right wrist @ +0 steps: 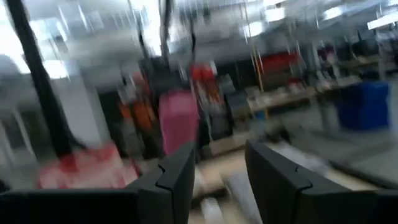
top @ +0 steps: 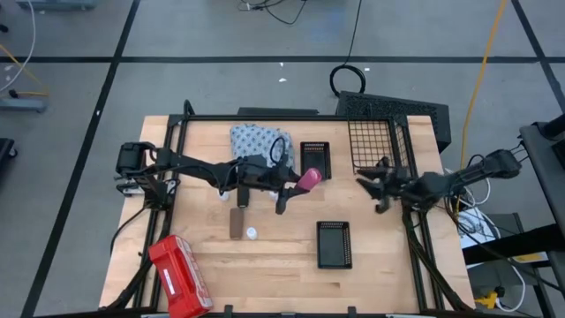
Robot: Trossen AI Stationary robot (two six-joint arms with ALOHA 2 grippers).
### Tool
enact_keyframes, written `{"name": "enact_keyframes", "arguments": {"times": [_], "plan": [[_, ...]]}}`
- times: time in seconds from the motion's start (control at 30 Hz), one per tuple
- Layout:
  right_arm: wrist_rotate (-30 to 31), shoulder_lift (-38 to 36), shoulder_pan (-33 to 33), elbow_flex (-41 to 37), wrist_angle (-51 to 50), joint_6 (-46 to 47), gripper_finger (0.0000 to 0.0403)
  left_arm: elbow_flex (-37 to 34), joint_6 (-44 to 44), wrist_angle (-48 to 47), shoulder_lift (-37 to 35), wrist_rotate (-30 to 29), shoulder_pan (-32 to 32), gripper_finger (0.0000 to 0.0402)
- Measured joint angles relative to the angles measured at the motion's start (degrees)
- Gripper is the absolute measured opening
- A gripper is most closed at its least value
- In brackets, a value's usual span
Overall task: Pick & Place Medicine items
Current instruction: Put the pink bandage into the bottom black basket
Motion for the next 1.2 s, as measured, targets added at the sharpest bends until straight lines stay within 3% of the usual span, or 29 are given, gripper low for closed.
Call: {"name": "enact_keyframes", "arguments": {"times": [0.1,0.23,0.4,0.53,0.67,0.83,1.2], "plan": [[-0.5,9.2,-0.8,3.7,3.1,-1.3,0.0146,0.0,0.0,0.0,0.0,-0.1,0.0,0.0134],[-0.9,20.0,-1.7,8.9,5.7,-2.7,0.0198,0.0,0.0,0.0,0.0,-0.9,0.0,0.0134],[-3.6,29.3,-3.9,16.7,6.9,-3.3,0.0278,0.0,0.1,0.0,0.0,-3.0,0.0,0.0134],[-3.5,34.8,-6.4,21.5,6.6,-1.6,0.0312,0.0,0.1,-0.4,0.0,-3.1,0.0,0.0134],[-3.7,39.3,-8.3,23.4,6.8,-1.1,0.0319,0.0,0.1,-0.5,0.0,-3.0,0.0,0.0134],[-9.7,44.2,-10.1,23.6,11.6,3.8,0.0314,0.0,0.3,-0.5,0.0,-3.0,0.0,0.0134],[-9.5,49.2,-12.2,23.7,16.0,4.8,0.0267,0.0,0.8,-0.6,0.0,-3.2,0.1,0.0134]]}}
